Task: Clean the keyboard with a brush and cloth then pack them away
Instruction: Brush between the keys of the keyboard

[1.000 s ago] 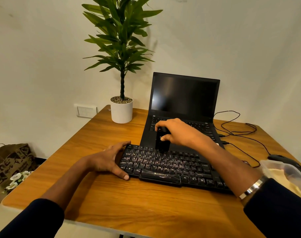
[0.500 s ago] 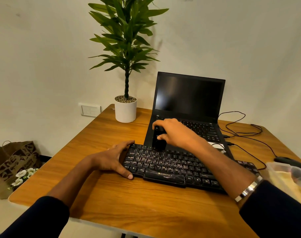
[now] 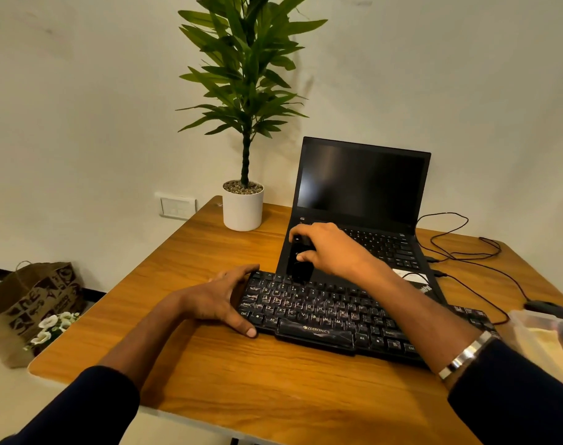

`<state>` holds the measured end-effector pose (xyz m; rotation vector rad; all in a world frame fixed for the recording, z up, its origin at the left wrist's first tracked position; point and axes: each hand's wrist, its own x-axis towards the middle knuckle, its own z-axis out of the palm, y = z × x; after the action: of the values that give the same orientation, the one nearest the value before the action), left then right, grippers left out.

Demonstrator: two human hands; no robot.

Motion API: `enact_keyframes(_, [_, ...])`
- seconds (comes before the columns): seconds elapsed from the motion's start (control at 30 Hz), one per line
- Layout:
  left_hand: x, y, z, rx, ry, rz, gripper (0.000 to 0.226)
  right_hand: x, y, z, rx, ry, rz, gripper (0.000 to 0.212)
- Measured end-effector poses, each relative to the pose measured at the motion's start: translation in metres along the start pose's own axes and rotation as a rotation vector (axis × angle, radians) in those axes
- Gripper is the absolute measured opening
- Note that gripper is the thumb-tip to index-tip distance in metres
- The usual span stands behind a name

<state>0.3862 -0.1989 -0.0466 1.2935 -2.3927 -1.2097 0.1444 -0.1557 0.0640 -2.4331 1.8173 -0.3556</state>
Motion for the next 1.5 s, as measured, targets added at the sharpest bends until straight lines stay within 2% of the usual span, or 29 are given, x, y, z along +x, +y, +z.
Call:
enact_keyframes(0.2, [-0.002, 0.003, 0.0, 0.023, 0.01, -0.012, 0.131, 0.003, -0.007, -0.014, 0.015, -0.109, -0.048, 0.046])
enact_keyframes(0.4, [-0.005, 0.006, 0.0, 0.029, 0.011, -0.015, 0.134, 0.008, -0.012, -0.014, -0.018, 0.024, -0.027, 0.044])
enact_keyframes(0.7, [-0.007, 0.009, 0.0, 0.025, 0.002, -0.02, 0.136, 0.011, -0.023, -0.009, 0.022, -0.114, -0.054, 0.05])
enact_keyframes(0.9, [-0.009, 0.012, 0.0, 0.042, 0.004, -0.015, 0.136, 0.018, -0.029, 0.001, 0.019, 0.046, -0.044, 0.047])
enact_keyframes(1.03, [-0.009, 0.014, 0.0, 0.044, 0.013, -0.01, 0.133, 0.019, -0.035, 0.02, 0.047, 0.03, -0.065, 0.044])
enact_keyframes(1.17, [-0.009, 0.013, 0.0, 0.044, 0.018, -0.012, 0.129, 0.019, -0.038, 0.009, 0.068, -0.032, -0.089, 0.047])
enact_keyframes(1.33, [-0.009, 0.013, 0.0, 0.044, 0.02, -0.021, 0.127, 0.026, -0.035, 0.006, 0.094, 0.091, -0.045, 0.042])
enact_keyframes(1.5, [-0.009, 0.013, 0.001, 0.055, 0.031, -0.041, 0.131, 0.026, -0.043, 0.029, 0.071, 0.083, -0.075, 0.043])
